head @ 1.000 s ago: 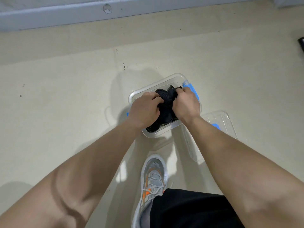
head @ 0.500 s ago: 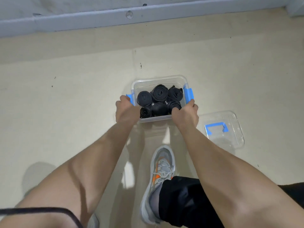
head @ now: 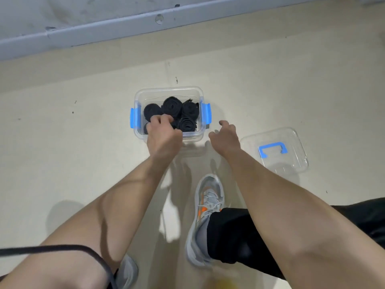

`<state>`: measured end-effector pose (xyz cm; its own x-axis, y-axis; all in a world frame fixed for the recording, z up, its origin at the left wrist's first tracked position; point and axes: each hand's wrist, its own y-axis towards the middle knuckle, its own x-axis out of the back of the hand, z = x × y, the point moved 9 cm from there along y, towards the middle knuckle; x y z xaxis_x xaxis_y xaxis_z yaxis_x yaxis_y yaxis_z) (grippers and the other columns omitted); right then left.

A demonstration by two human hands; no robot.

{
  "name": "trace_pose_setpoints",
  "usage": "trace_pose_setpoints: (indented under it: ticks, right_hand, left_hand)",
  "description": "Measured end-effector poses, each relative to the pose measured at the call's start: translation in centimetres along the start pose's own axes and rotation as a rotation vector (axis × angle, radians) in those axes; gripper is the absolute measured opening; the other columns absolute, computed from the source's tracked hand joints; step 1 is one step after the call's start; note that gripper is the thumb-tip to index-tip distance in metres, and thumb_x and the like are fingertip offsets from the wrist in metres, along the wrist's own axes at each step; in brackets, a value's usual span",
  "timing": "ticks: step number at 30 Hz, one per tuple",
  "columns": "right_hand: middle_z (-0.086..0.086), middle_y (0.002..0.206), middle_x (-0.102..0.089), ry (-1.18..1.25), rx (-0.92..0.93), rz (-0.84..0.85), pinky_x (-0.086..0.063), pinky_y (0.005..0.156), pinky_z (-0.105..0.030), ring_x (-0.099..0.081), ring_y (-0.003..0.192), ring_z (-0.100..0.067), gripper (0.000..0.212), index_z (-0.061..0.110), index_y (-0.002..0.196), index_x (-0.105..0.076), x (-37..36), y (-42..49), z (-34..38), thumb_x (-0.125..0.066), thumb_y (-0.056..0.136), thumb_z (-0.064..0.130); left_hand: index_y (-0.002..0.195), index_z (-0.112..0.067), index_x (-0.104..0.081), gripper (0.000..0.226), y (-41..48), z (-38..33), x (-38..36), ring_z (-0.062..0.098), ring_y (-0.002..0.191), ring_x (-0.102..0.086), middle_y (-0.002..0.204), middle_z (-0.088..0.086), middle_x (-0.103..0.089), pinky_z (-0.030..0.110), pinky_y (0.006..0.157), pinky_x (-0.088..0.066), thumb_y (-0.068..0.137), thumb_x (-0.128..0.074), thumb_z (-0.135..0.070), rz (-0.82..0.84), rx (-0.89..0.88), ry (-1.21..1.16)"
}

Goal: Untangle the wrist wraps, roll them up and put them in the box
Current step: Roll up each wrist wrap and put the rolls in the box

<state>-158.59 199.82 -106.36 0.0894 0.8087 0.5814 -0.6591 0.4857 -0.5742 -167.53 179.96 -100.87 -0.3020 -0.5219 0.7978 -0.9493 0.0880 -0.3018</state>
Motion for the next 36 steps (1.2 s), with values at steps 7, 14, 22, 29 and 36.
trace_pose_setpoints:
  ticks: [7, 14, 22, 29, 36]
  right_hand:
    - [-0.01, 0.118, -0.052, -0.02, -0.283, -0.046, -0.04, 0.077, -0.031, -0.052, 0.098, -0.028, 0.025, 0.011, 0.119, -0.052, 4.5, -0.7, -10.7, -0.045, 0.095, 0.011]
    - [-0.015, 0.124, -0.065, -0.221, -0.354, 0.009, -0.051, 0.084, -0.035, -0.062, 0.109, -0.032, 0.016, 0.007, 0.102, -0.059, 3.0, 0.3, -13.6, -0.047, 0.095, 0.001]
    - [-0.012, 0.124, -0.056, -0.354, -0.233, -0.274, -0.04, 0.08, -0.037, -0.056, 0.117, -0.032, 0.029, 0.008, 0.123, -0.05, 2.8, 2.4, -10.8, -0.049, 0.094, 0.004]
    - [-0.01, 0.119, -0.052, -0.093, -0.091, -0.801, -0.046, 0.075, -0.042, -0.055, 0.104, -0.032, 0.032, 0.008, 0.113, -0.054, 11.7, 0.2, 0.2, -0.045, 0.085, -0.004]
    - [0.004, 0.101, -0.063, 0.589, 0.293, -0.714, -0.043, 0.075, -0.014, -0.064, 0.097, -0.012, 0.017, 0.018, 0.103, -0.043, 16.4, -4.3, 7.6, -0.048, 0.098, 0.003]
  left_hand:
    - [0.125, -0.02, -0.062, 0.028, -6.8, -8.1, -14.6, 0.02, 0.104, -0.061, 0.12, 0.001, -0.066, 0.029, 0.086, -0.045, 0.098, -0.053, -0.019, 0.606, -0.174, -0.007]
    - [0.131, -0.014, -0.06, 0.034, -6.4, -6.2, -20.3, 0.027, 0.119, -0.061, 0.13, 0.006, -0.066, 0.032, 0.097, -0.046, 0.098, -0.059, -0.021, 0.705, 0.021, -0.051]
    - [0.109, -0.014, -0.063, 0.013, -3.4, -3.7, -18.4, 0.022, 0.081, -0.062, 0.101, 0.007, -0.066, 0.034, 0.08, -0.052, 0.1, -0.054, -0.011, 0.704, 0.196, -0.312]
    - [0.104, -0.016, -0.063, 0.013, -2.4, -7.0, -12.6, 0.021, 0.079, -0.062, 0.1, 0.006, -0.069, 0.028, 0.069, -0.048, 0.102, -0.051, -0.016, 0.647, 0.206, -0.469]
    - [0.091, -0.012, -0.058, 0.013, 0.8, -5.5, -2.9, 0.025, 0.073, -0.056, 0.089, 0.012, -0.06, 0.033, 0.074, -0.048, 0.098, -0.052, -0.021, 0.381, 0.28, -0.703]
